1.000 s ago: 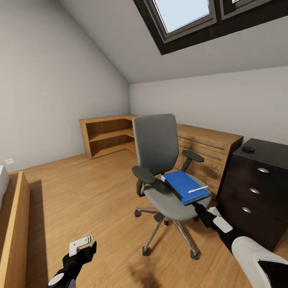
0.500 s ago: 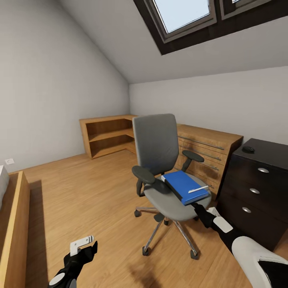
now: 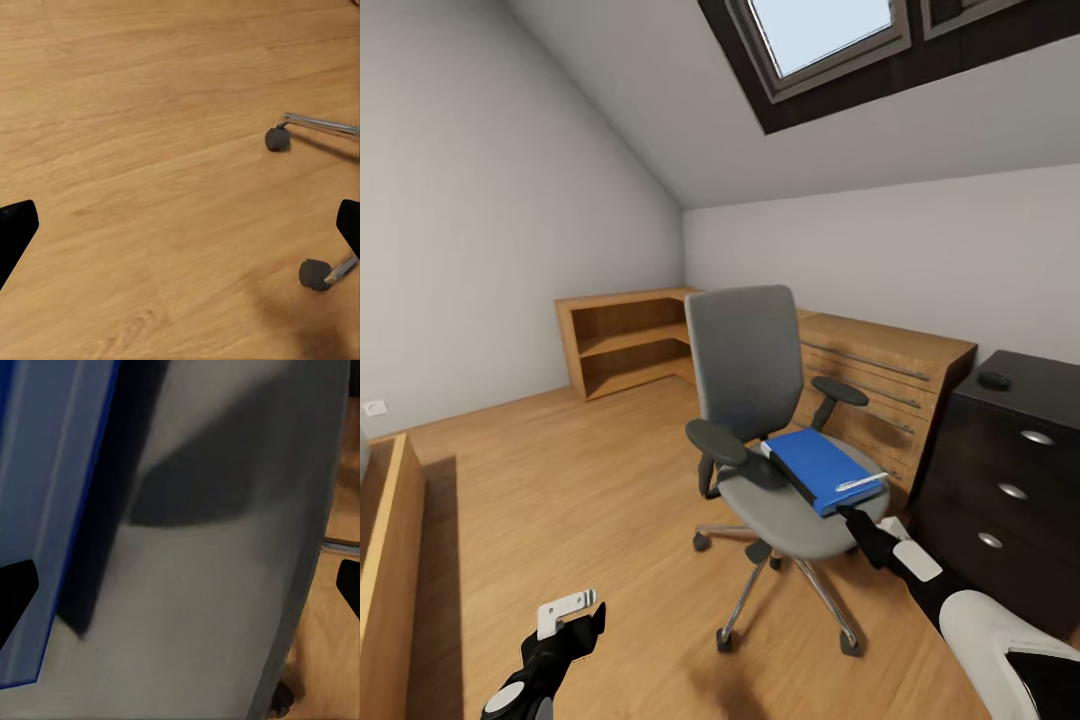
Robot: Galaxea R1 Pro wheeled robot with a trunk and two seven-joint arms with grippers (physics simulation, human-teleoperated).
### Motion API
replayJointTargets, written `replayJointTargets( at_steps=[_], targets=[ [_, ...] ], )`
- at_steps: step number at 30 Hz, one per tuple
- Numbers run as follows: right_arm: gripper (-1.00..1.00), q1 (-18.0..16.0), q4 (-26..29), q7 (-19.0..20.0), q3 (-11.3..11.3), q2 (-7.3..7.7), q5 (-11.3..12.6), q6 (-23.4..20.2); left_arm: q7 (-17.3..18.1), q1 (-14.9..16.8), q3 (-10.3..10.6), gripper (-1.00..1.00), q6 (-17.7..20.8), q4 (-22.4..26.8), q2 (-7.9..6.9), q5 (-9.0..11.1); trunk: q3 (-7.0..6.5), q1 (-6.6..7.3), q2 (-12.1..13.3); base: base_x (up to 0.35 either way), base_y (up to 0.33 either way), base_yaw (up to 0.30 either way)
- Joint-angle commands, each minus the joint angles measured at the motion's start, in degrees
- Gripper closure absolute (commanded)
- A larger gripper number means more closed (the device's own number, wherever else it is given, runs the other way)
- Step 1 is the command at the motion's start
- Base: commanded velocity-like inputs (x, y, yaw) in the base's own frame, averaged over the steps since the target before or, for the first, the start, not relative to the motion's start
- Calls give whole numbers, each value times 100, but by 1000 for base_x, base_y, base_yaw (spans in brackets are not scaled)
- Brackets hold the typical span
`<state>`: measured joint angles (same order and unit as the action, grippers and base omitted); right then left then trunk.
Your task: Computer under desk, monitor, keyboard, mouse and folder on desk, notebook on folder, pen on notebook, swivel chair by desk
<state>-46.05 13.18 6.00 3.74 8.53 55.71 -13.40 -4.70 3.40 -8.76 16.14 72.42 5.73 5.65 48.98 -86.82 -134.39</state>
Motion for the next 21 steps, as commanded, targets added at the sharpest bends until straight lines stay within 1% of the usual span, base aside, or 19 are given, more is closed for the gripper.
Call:
replayJointTargets(
  at_steps=[1,12,21],
  targets=[
    [-100,-5,1,15,39,-1,1,-31,-22,2,-3,-100,30,9,5,59,6,-2,-2,303,0,0],
    [-100,-3,9,15,40,-1,1,-24,-22,2,-3,-100,23,8,7,59,6,-2,-2,279,0,0],
    [-100,-6,10,15,39,-1,-7,-4,-22,2,3,-100,21,8,7,59,6,-2,-2,316,0,0]
  ],
)
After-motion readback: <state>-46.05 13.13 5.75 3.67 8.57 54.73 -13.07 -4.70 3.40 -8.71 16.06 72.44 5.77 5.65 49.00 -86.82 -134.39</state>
